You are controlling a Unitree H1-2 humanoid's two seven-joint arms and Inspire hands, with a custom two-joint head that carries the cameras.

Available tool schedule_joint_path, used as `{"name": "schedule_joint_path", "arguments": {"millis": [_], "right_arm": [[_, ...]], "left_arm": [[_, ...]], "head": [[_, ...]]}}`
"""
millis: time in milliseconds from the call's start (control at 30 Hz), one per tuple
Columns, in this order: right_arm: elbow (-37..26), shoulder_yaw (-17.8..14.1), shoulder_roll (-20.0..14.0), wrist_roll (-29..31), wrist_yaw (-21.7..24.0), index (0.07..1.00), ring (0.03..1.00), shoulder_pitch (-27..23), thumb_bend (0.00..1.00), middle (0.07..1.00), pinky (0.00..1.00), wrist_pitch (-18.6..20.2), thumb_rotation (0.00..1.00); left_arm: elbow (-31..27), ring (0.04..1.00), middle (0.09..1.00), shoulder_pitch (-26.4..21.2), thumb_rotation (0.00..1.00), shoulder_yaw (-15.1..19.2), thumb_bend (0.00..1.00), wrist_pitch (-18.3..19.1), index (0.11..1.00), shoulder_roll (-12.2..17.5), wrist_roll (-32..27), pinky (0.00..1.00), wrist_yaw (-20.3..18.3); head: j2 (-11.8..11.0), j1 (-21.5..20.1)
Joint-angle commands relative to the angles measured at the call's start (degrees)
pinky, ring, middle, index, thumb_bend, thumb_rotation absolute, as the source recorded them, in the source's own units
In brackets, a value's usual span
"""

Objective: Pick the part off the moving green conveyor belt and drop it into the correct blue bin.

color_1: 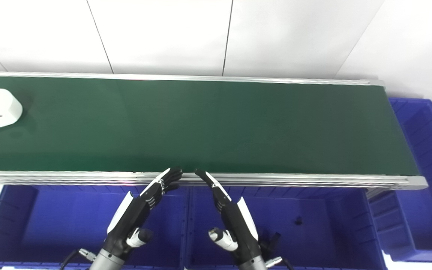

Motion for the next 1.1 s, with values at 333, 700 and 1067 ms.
{"name": "schedule_joint_path", "arguments": {"millis": [333,700,1067], "right_arm": [[-1.4,-0.27,-0.77,2.6,1.41,0.965,1.0,0.38,0.94,0.984,1.0,-2.03,0.93],[-1.04,-0.68,-1.12,2.17,1.04,0.965,0.99,-0.13,0.93,0.972,0.99,-2.38,0.94],[-0.69,-1.07,-0.76,2.83,1.02,0.956,0.978,-0.03,0.92,0.967,0.96,-2.4,0.92]], "left_arm": [[-0.47,0.928,0.926,-0.27,0.96,-0.85,0.95,-2.49,0.907,0.38,0.21,0.89,2.22],[-0.76,0.924,0.924,0.02,0.97,-0.96,0.94,-2.49,0.909,1.06,1.07,0.87,3.4],[-0.66,0.925,0.925,-0.1,0.97,-1.71,0.94,-2.49,0.908,1.62,0.87,0.87,4.53]], "head": [[-0.09,0.56],[-0.39,0.77],[-0.5,0.79]]}}
